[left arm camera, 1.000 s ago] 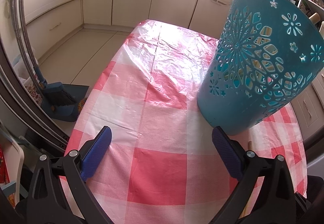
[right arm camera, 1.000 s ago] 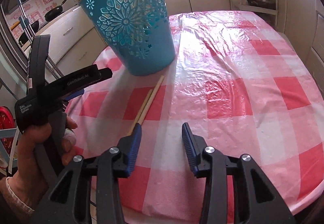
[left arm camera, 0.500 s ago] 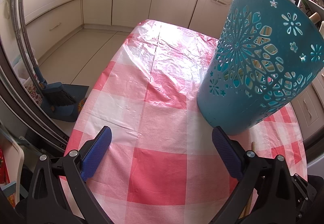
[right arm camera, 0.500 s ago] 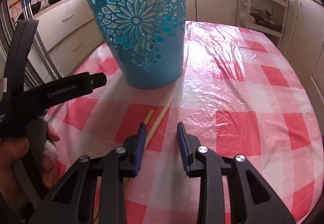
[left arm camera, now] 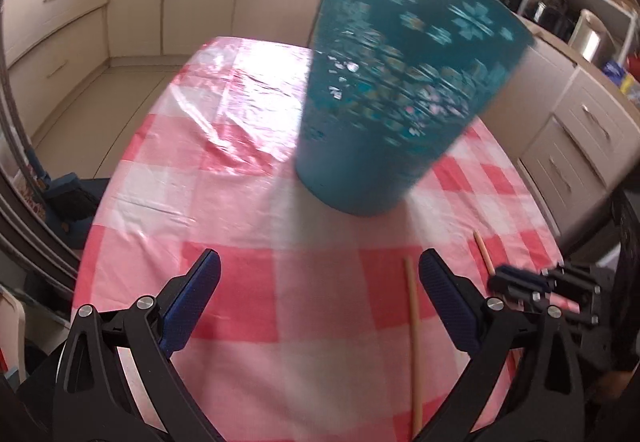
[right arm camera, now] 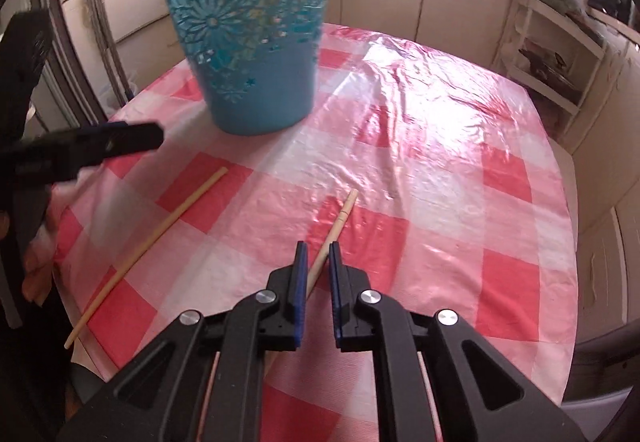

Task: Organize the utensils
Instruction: 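Bring the right gripper back down around a loose stick, then close the left gripper on a loose stick while the right gripper waits at another stick, then lift the held stick with the left gripper over the basket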

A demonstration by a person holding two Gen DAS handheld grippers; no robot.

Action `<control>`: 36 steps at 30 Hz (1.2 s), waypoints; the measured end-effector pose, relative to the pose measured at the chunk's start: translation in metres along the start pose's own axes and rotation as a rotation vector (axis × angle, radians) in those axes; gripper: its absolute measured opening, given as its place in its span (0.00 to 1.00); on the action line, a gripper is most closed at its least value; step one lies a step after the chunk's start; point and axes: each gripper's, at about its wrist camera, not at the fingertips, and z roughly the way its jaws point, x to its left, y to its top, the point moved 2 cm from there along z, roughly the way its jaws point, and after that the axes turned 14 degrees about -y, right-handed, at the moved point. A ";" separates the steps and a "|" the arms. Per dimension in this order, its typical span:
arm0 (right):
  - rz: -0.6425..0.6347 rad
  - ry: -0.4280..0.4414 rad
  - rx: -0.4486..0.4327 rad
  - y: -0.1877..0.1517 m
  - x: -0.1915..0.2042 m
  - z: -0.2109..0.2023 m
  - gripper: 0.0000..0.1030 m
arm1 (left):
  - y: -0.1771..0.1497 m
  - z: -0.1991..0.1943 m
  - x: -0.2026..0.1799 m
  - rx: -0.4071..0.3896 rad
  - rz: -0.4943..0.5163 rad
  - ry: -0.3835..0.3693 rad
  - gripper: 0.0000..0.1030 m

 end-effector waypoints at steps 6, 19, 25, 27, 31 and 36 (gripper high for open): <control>0.107 0.064 -0.001 -0.001 -0.012 0.003 0.13 | -0.010 0.018 -0.027 0.097 0.060 0.050 0.83; 0.176 0.085 -0.011 -0.001 -0.022 0.004 0.35 | -0.017 0.033 -0.066 0.145 0.205 0.120 0.05; 0.079 0.044 -0.002 0.007 -0.009 0.007 0.22 | -0.008 0.027 -0.044 0.101 0.138 0.161 0.04; 0.003 0.049 0.002 0.012 0.003 0.007 0.11 | -0.004 0.024 -0.033 0.085 0.110 0.183 0.04; -0.133 0.050 -0.010 0.019 0.023 0.009 0.11 | 0.000 0.022 -0.017 0.084 0.070 0.203 0.05; -0.083 0.091 -0.010 0.021 0.017 0.016 0.11 | 0.000 0.026 -0.017 0.080 0.087 0.211 0.05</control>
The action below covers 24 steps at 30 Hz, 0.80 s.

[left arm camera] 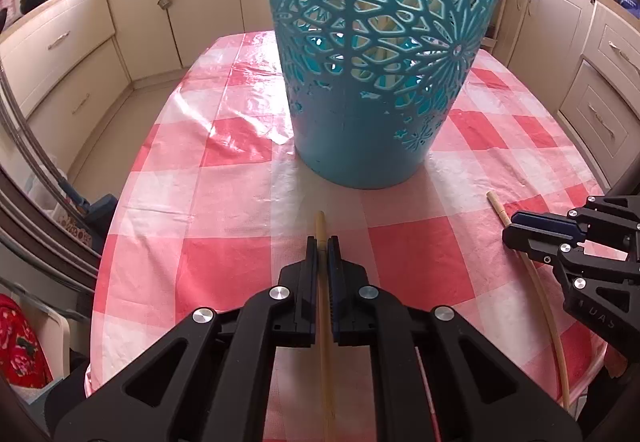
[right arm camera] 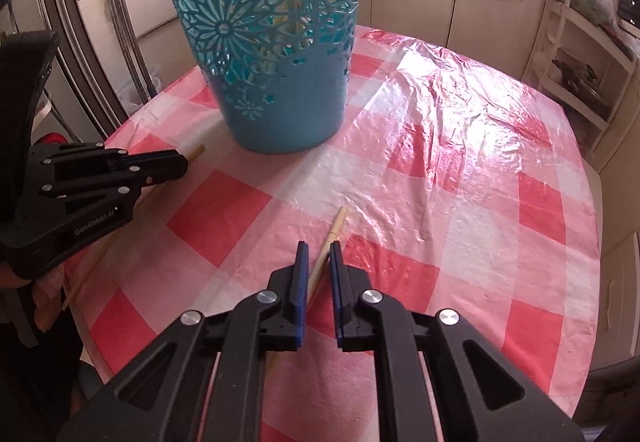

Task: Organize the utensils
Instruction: 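Lift the held stick with the left gripper over the basket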

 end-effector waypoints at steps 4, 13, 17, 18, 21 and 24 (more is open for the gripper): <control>0.016 0.011 -0.016 -0.003 -0.001 -0.001 0.11 | 0.003 0.005 -0.006 0.007 0.036 0.000 0.05; 0.037 0.026 -0.023 -0.002 -0.003 0.000 0.11 | 0.010 -0.016 -0.009 -0.008 -0.030 -0.137 0.04; 0.049 0.036 -0.020 -0.002 -0.004 0.000 0.11 | 0.033 -0.077 0.005 -0.170 -0.102 -0.265 0.04; 0.053 0.037 -0.020 -0.002 -0.004 0.000 0.11 | 0.045 -0.096 0.007 -0.224 -0.106 -0.284 0.04; 0.053 0.034 -0.022 -0.002 -0.005 0.000 0.11 | 0.083 -0.144 0.013 -0.376 -0.112 -0.325 0.04; 0.059 0.038 -0.022 -0.003 -0.005 0.000 0.11 | 0.125 -0.174 0.010 -0.511 -0.087 -0.334 0.04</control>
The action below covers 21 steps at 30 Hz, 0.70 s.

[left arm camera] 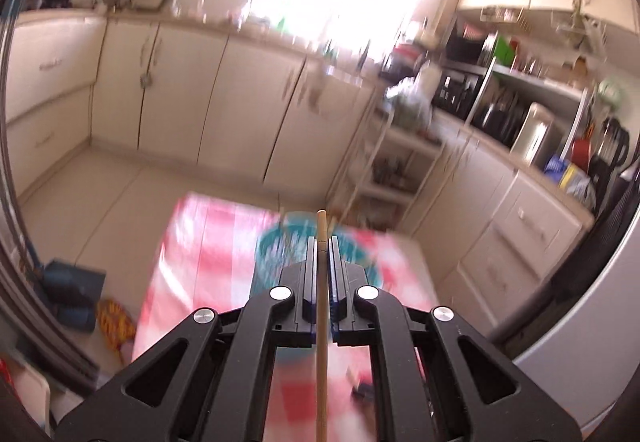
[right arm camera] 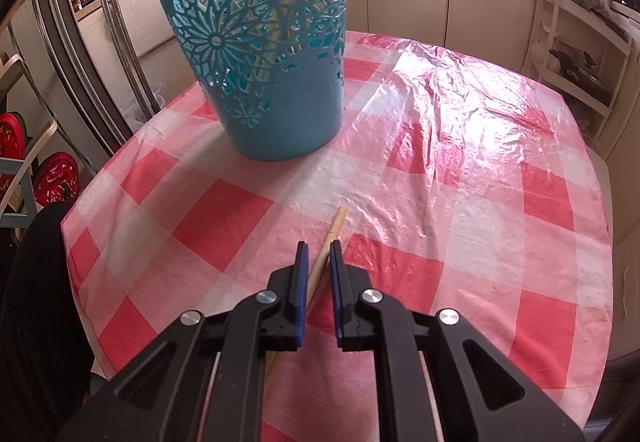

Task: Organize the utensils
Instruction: 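Lift the held stick with the left gripper over the basket, then open the left gripper to drop the stick into the basket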

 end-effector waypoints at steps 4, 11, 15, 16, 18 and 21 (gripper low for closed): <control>0.004 0.002 -0.002 -0.001 0.000 0.000 0.11 | 0.037 0.016 -0.011 -0.124 0.030 0.003 0.04; -0.011 -0.008 -0.011 -0.002 0.004 -0.001 0.13 | 0.056 0.076 -0.001 -0.214 0.031 0.058 0.05; -0.021 -0.006 -0.013 -0.002 0.006 0.000 0.16 | 0.048 0.101 0.009 -0.208 0.027 0.089 0.05; -0.026 -0.007 -0.014 -0.002 0.007 0.000 0.17 | 0.046 0.105 0.011 -0.200 0.026 0.089 0.05; -0.038 -0.011 -0.017 -0.001 0.009 0.000 0.19 | 0.041 0.110 0.012 -0.185 0.029 0.088 0.04; -0.049 -0.013 -0.018 -0.002 0.012 -0.001 0.21 | 0.030 0.111 0.008 -0.159 0.061 0.095 0.05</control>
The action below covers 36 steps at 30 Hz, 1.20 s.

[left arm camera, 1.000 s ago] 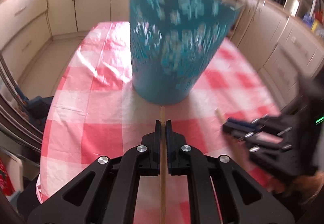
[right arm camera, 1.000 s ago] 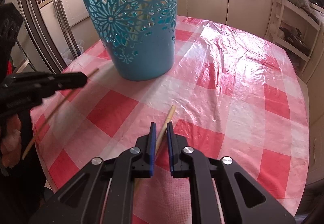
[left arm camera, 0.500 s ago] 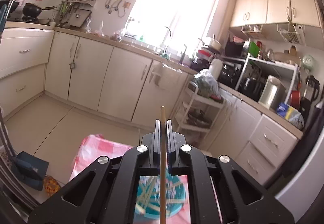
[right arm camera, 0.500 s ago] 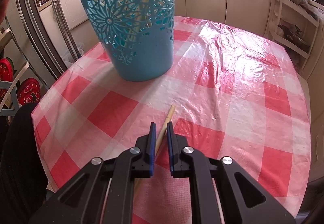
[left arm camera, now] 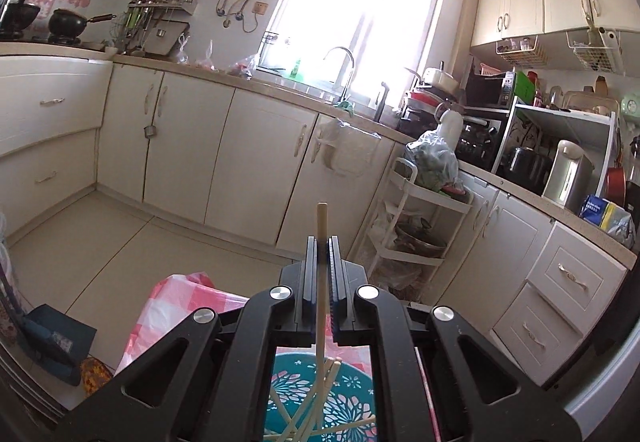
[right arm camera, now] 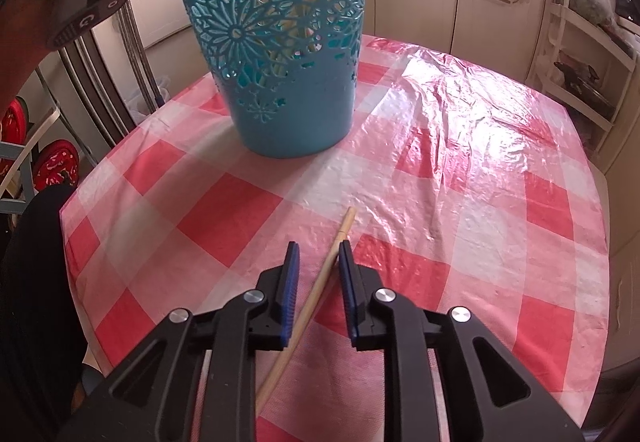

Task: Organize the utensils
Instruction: 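Open the left gripper to drop the stick into the basket, then close the right gripper on the last stick and lift it over the basket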

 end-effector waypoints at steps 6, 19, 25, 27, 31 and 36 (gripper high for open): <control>-0.018 -0.013 -0.003 -0.001 0.001 -0.001 0.21 | -0.023 -0.007 -0.007 0.106 0.056 0.010 0.05; 0.174 0.132 0.030 -0.007 -0.029 -0.008 0.06 | -0.029 -0.115 0.032 0.073 0.026 0.176 0.80; 0.281 0.232 -0.006 -0.004 -0.041 -0.029 0.06 | -0.042 -0.146 0.063 0.079 -0.054 0.228 0.82; 0.342 0.301 -0.052 0.002 -0.048 -0.046 0.06 | -0.048 -0.151 0.071 0.094 -0.076 0.241 0.83; 0.441 0.433 -0.210 0.040 -0.065 -0.095 0.06 | -0.065 -0.158 0.077 0.139 -0.101 0.251 0.84; 0.422 0.453 -0.500 0.134 -0.070 -0.157 0.06 | -0.082 -0.158 0.067 0.178 -0.116 0.239 0.88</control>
